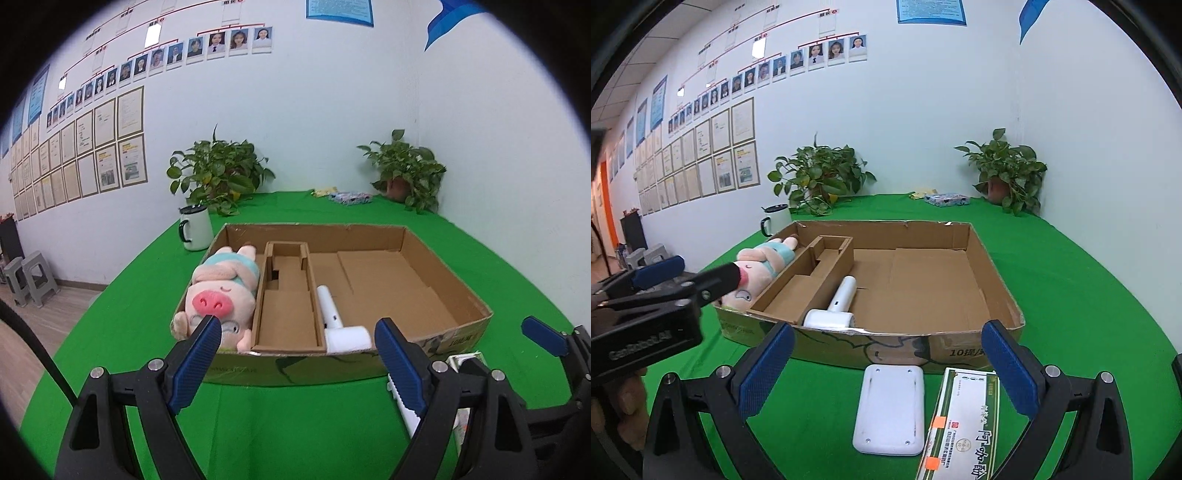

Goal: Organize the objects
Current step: 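Move the right gripper to the white plastic case and grasp it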

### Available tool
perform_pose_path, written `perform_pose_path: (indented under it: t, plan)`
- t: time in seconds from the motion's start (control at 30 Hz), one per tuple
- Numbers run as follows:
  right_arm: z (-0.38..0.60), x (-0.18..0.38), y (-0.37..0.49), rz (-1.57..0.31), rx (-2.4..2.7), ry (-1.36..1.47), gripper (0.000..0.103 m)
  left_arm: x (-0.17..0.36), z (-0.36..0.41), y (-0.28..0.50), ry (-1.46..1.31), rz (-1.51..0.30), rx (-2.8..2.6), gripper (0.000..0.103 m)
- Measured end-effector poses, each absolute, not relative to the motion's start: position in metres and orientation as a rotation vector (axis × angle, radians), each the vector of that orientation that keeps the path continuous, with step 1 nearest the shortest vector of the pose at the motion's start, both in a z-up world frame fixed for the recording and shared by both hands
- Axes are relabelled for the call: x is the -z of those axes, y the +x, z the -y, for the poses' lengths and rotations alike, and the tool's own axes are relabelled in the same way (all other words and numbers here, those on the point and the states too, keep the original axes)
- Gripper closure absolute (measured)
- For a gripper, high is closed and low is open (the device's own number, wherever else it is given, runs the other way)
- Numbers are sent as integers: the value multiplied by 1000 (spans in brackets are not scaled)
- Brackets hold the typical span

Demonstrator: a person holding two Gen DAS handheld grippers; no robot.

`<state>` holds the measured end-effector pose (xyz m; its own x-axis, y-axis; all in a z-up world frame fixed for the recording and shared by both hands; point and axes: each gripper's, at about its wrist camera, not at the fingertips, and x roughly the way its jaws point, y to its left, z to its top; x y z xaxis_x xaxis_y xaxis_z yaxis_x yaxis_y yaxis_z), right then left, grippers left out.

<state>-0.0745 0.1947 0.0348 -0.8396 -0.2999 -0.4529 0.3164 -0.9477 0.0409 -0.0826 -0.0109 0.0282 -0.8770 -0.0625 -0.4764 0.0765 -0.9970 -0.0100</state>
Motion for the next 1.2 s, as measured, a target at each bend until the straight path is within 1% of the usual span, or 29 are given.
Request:
perform_pose_path:
  t: [0.17,0.4,0.53,0.57,0.7,0.83,0.97,1.07,1.2]
  plan:
    - [-198,-6,-69,-22,2671,736,1,-9,12,-84,825,-43,2944,18]
    - [-197,13,-75,23,2565,810,1,10,10,-85,915,-48,2937,18]
    - [-182,38,-78,-1,2419,901,2,22,14,-90,1015,-112,2946,18]
    - [-181,52,-79,4,2356,964,3,25,15,-91,1046,-125,2948,18]
    - [-192,73,-80,-51,2369,1037,4,45,17,-89,1132,-147,2930,18]
    - [-217,82,-90,-140,2461,1081,5,62,14,-85,1187,-156,2931,18]
    - [-240,79,-106,-83,2515,1133,4,63,5,-93,1196,-163,2958,18]
    - [-224,78,-111,-72,2475,1126,4,61,-2,-107,1240,-184,2992,18]
    - [-190,87,-113,-88,2413,1175,5,71,-11,-130,1379,-244,3002,19]
